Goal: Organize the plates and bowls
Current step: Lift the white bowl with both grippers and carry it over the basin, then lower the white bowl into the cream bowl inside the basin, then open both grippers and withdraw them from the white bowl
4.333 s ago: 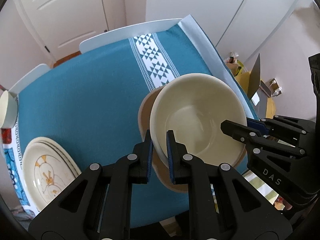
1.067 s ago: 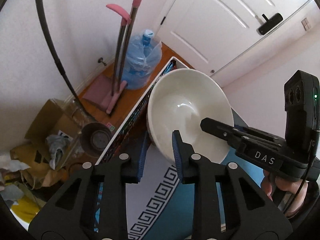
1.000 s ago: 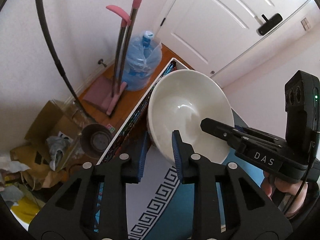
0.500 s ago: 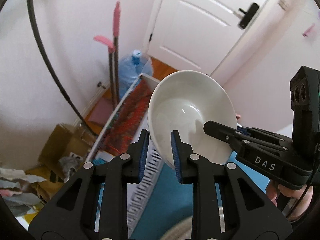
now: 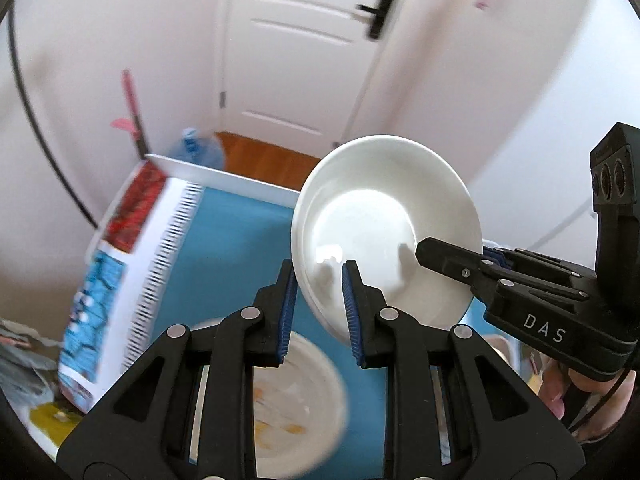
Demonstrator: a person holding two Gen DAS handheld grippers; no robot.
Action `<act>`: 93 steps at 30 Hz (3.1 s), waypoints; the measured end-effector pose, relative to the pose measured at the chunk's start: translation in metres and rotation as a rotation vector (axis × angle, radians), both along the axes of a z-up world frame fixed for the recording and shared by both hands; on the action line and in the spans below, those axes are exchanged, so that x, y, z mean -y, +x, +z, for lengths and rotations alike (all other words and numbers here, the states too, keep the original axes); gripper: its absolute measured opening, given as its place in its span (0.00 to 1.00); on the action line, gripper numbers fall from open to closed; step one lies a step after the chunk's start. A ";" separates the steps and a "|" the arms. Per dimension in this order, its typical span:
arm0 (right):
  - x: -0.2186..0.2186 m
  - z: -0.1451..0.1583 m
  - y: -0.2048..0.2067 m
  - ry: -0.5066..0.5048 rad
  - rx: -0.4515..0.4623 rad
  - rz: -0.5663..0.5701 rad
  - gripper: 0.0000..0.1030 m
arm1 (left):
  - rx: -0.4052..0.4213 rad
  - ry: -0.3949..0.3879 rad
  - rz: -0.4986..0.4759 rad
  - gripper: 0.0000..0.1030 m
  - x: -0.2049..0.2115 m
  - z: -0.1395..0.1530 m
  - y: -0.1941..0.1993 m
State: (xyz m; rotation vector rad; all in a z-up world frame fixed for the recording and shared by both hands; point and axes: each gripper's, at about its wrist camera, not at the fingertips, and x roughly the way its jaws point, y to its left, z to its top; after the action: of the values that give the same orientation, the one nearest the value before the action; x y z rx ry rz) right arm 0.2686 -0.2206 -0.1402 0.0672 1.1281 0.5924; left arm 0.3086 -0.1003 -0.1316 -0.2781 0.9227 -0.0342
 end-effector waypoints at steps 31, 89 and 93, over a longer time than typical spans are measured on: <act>0.197 -0.071 -0.140 -0.153 -0.207 -0.344 0.16 | -0.309 0.066 -0.418 0.20 0.215 -0.089 -0.047; 0.217 0.026 -0.167 -0.061 0.069 -0.424 0.96 | 0.195 0.298 -0.367 1.00 0.178 0.035 -0.107; 0.226 0.031 -0.179 -0.056 0.105 -0.432 1.00 | 0.115 0.325 -0.375 1.00 0.168 0.026 -0.111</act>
State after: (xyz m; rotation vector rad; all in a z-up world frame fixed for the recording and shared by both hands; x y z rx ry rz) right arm 0.0896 -0.4464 -0.1092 0.2234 0.9875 0.1765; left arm 0.1974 -0.2684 -0.1055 0.1991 0.8408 -0.2409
